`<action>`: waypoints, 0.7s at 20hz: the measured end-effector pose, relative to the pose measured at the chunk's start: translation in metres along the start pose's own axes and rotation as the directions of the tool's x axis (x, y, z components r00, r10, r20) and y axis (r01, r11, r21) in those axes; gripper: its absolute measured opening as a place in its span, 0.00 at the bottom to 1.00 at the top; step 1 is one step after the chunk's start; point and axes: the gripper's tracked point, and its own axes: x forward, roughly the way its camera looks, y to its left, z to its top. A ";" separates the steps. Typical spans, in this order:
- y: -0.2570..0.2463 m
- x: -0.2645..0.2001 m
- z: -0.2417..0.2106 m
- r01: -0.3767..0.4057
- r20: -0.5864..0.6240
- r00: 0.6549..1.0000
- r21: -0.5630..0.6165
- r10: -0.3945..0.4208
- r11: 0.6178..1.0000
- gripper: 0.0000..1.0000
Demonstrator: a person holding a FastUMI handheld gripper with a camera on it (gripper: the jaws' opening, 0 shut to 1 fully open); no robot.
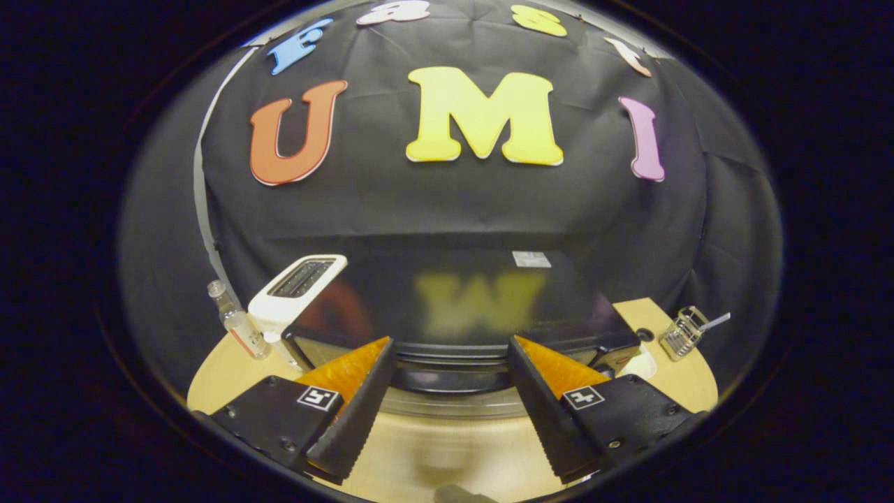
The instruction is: Open the toaster oven, put the food inside, and close the toaster oven door.
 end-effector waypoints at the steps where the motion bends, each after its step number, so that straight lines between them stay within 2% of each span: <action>1: -0.003 0.000 -0.002 0.006 -0.007 1.000 0.001 -0.006 1.000 1.00; 8: -0.001 -0.017 -0.014 0.010 -0.011 1.000 0.005 -0.010 1.000 1.00; 14: 0.000 -0.048 -0.043 0.010 -0.033 0.999 -0.011 -0.011 1.000 1.00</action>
